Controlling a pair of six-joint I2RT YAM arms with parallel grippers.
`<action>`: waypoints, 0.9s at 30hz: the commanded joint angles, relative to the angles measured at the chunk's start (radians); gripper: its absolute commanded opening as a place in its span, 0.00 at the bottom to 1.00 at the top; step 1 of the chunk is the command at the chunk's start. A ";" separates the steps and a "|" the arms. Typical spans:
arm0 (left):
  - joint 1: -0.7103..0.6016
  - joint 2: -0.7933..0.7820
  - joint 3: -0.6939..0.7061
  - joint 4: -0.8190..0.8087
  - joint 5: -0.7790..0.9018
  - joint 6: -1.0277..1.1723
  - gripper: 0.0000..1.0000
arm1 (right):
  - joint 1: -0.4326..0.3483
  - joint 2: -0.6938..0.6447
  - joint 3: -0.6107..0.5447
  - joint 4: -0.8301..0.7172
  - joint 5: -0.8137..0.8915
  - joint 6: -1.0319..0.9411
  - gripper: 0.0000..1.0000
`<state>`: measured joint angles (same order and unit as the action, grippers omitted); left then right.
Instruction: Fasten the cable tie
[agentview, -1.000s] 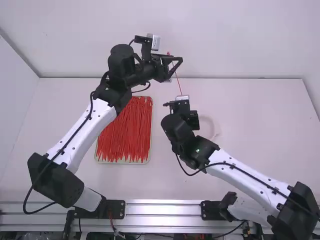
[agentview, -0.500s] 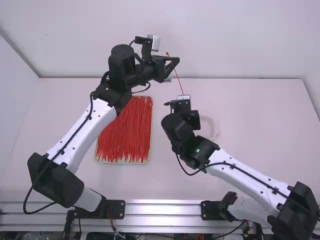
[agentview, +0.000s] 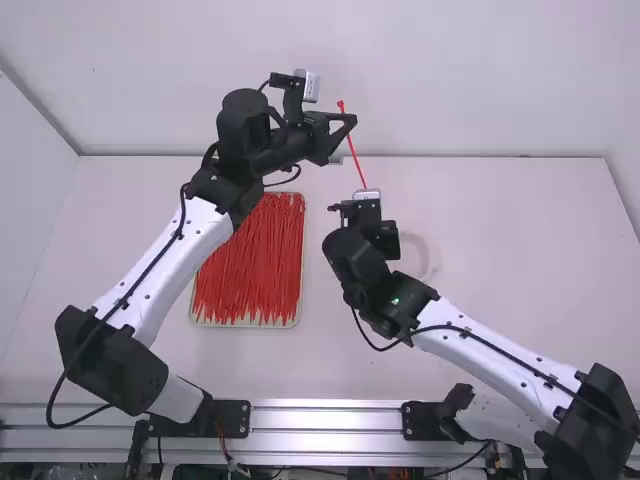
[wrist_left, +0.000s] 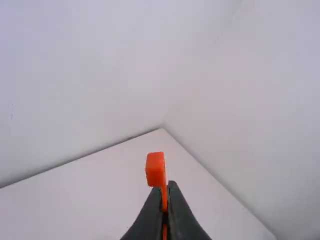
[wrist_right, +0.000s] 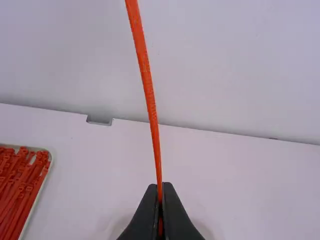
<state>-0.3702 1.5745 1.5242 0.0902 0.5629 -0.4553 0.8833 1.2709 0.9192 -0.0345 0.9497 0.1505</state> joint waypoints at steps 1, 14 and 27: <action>0.003 -0.001 0.025 0.004 -0.004 0.001 0.02 | 0.001 -0.001 0.033 0.004 0.015 0.008 0.00; 0.012 -0.001 0.025 -0.008 -0.003 0.113 0.02 | -0.021 -0.002 0.033 0.068 -0.174 -0.127 0.90; 0.077 -0.001 0.025 -0.031 -0.006 0.113 0.02 | -0.166 -0.050 0.034 0.129 -0.535 -0.193 0.98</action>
<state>-0.3054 1.5745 1.5242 0.0624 0.5556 -0.3592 0.7509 1.2606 0.9192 0.0875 0.5491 -0.0154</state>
